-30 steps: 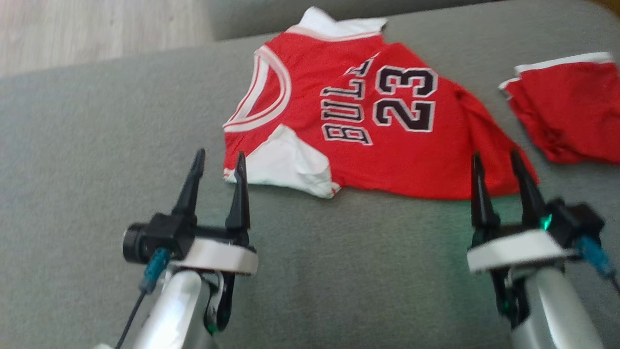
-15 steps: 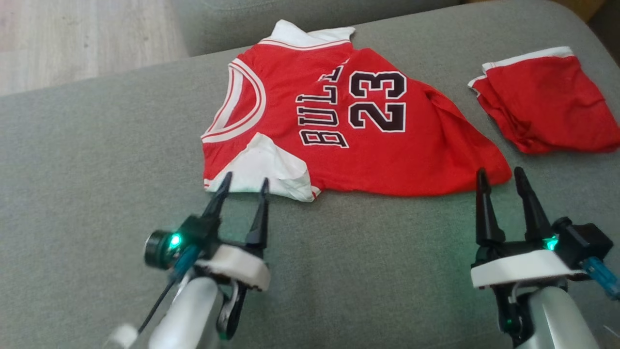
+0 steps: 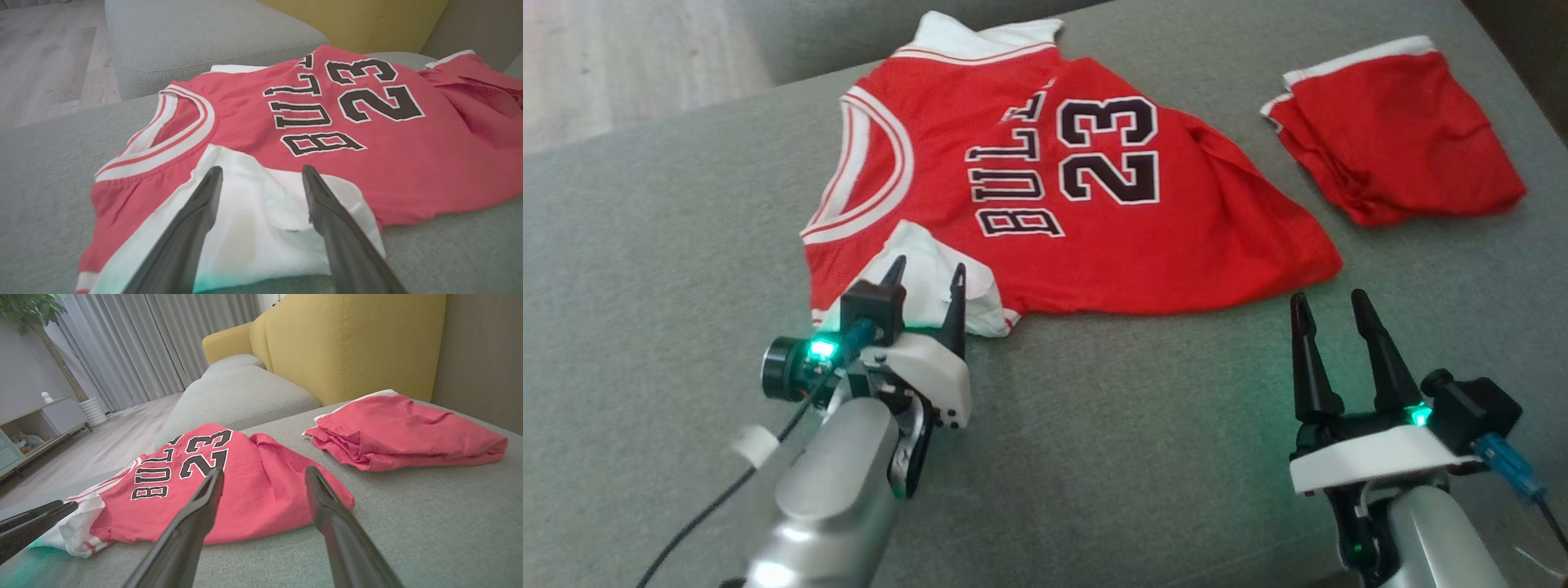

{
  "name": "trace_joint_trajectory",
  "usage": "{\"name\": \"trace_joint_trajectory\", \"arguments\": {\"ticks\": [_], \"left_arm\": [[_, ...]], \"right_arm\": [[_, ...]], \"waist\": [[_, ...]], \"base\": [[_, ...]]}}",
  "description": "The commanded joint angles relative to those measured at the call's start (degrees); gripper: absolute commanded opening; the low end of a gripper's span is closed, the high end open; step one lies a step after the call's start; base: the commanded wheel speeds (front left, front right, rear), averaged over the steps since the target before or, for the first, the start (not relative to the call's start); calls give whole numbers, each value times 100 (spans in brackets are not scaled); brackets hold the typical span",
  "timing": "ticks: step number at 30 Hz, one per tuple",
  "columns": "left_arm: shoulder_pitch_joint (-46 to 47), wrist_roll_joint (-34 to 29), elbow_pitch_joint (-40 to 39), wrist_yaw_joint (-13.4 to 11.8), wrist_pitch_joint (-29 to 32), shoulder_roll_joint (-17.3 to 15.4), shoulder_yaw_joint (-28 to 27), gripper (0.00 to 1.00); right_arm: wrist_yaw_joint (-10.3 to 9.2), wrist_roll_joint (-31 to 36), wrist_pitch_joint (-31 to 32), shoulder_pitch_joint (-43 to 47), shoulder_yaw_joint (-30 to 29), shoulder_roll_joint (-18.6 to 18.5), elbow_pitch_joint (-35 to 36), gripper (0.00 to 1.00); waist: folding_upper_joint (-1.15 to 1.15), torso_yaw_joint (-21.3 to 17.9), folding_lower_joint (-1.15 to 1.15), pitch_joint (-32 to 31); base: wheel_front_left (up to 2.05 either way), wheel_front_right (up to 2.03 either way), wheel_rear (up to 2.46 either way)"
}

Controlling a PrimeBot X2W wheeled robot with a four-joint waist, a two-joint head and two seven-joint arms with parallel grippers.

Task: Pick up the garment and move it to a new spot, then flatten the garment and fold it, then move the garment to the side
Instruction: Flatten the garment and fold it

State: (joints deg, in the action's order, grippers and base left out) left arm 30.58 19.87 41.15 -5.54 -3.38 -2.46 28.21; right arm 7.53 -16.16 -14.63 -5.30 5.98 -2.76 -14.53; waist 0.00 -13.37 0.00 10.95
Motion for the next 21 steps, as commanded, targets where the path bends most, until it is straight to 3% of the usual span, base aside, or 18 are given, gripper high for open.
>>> {"name": "trace_joint_trajectory", "arguments": {"ticks": [1, 6, 12, 14, 15, 16, 21], "left_arm": [[351, 69, -35, -42, 4, -43, -117, 100], [675, 142, 441, -163, 39, -43, -139, 100], [934, 233, 982, -92, 195, -44, -130, 100], [968, 256, 1108, -55, 224, -43, -99, 20], [968, 256, 1108, -55, 224, -43, -99, 20], [976, 258, 1153, -38, 209, -43, -78, 0], [973, 369, 1235, 0, -47, -43, -66, 0]], "right_arm": [[-4, -66, -37, -190, 164, -12, 147, 100], [-4, -147, -37, -227, 197, -12, 149, 100], [-4, -207, -37, -268, 181, -12, 157, 100], [-4, -215, -37, -271, 175, -12, 157, 100], [-4, -215, -37, -271, 175, -12, 157, 100], [-4, -216, -37, -272, 164, -12, 156, 100], [-4, -180, -37, -267, 82, -12, 181, 100]], "waist": [[0, -92, 0, 48], [0, -243, 0, 150], [0, -322, 0, 243], [0, -326, 0, 243], [0, -326, 0, 243], [0, -321, 0, 236], [0, -157, 0, 138]], "base": [[0, 0, 0], [0, 0, 0], [0, 0, 0], [0, 0, 0], [0, 0, 0], [0, 0, 0], [0, 0, 0]]}}
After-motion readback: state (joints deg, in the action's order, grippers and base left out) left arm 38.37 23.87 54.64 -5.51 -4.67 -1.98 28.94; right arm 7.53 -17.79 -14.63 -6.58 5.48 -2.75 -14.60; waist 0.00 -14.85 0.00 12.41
